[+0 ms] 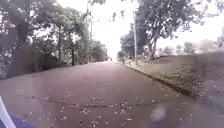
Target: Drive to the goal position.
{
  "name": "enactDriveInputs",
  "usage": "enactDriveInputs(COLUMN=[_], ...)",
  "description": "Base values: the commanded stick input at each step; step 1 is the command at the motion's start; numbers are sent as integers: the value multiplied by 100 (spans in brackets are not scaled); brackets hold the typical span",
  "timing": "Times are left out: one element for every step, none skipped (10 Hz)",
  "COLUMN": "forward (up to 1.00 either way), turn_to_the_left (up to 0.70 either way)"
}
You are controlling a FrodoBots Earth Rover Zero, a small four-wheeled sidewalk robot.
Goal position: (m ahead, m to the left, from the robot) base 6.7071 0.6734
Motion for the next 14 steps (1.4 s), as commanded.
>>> enactDriveInputs(forward=[85, 85, 85, 85, 85, 85, 85, 85, 85, 85, 85, 85, 85, 85], turn_to_the_left=[0, 0, 0, 0, 0, 0, 0, 0, 0, 0, 0, 0, 0, 0])
